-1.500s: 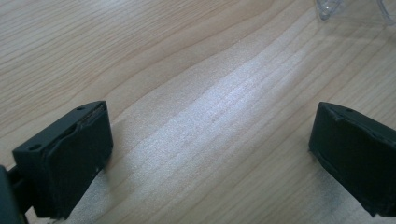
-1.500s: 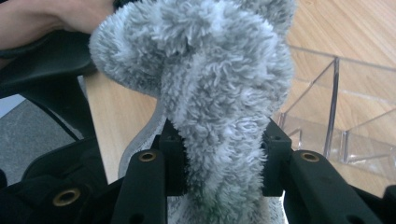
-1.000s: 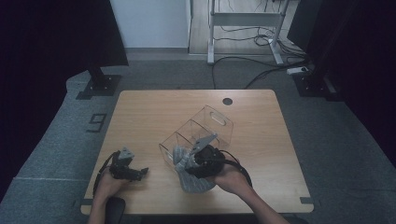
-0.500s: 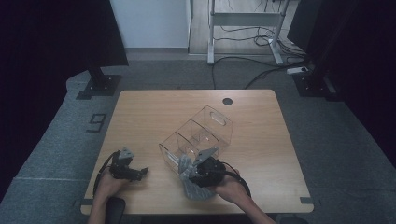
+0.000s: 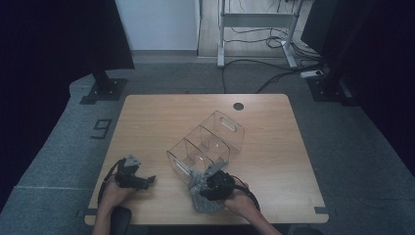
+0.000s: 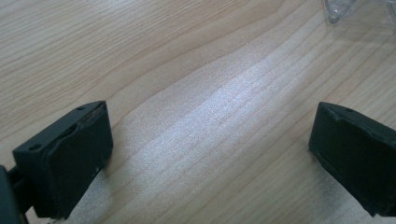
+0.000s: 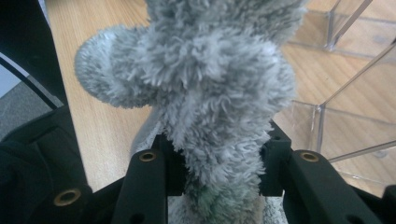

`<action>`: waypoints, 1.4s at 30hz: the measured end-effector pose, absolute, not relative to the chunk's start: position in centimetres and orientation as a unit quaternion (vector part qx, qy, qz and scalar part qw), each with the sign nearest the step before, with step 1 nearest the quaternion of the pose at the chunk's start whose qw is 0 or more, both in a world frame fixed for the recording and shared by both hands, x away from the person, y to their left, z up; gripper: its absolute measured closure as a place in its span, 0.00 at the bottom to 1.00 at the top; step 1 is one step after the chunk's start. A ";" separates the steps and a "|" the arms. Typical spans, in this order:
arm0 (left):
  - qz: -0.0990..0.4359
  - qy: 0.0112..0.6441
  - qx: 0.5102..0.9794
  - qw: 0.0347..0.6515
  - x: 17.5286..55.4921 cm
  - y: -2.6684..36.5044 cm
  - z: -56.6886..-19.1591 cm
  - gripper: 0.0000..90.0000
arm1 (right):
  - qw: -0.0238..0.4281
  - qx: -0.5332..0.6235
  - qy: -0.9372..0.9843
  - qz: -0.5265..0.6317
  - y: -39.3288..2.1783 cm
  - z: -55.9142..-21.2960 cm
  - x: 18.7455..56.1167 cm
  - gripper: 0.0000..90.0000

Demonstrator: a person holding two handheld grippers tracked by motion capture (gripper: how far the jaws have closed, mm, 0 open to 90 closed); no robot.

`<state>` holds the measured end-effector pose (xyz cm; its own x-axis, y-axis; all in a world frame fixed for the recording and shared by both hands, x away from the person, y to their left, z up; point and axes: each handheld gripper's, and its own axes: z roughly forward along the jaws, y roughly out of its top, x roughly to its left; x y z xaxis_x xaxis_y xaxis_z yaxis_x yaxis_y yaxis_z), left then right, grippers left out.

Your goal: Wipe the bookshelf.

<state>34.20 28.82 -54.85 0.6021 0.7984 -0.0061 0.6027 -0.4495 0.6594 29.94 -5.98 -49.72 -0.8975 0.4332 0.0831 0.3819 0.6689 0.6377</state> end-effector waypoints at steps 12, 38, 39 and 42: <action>0.155 0.419 0.837 0.317 34.2 28.8 -54.9 0.00 | 0.046 0.213 0.926 0.307 -5.5 -51.3 29.9 0.69; 0.156 0.420 0.836 0.317 34.3 28.7 -54.9 0.00 | 0.070 0.234 0.903 0.353 -11.2 -45.6 28.9 0.70; 0.156 0.420 0.836 0.317 34.3 28.7 -54.9 0.00 | 0.071 0.235 0.902 0.355 -11.4 -45.4 28.9 0.70; 0.156 0.420 0.836 0.317 34.3 28.7 -54.9 0.00 | 0.078 0.241 0.899 0.357 -12.5 -44.6 28.9 0.70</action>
<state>34.33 28.72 -54.87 0.5982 0.8013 -0.0060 0.6035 -0.4456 0.6612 28.93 -12.53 -44.64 -0.8714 0.4895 0.0315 0.3778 0.6288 0.6797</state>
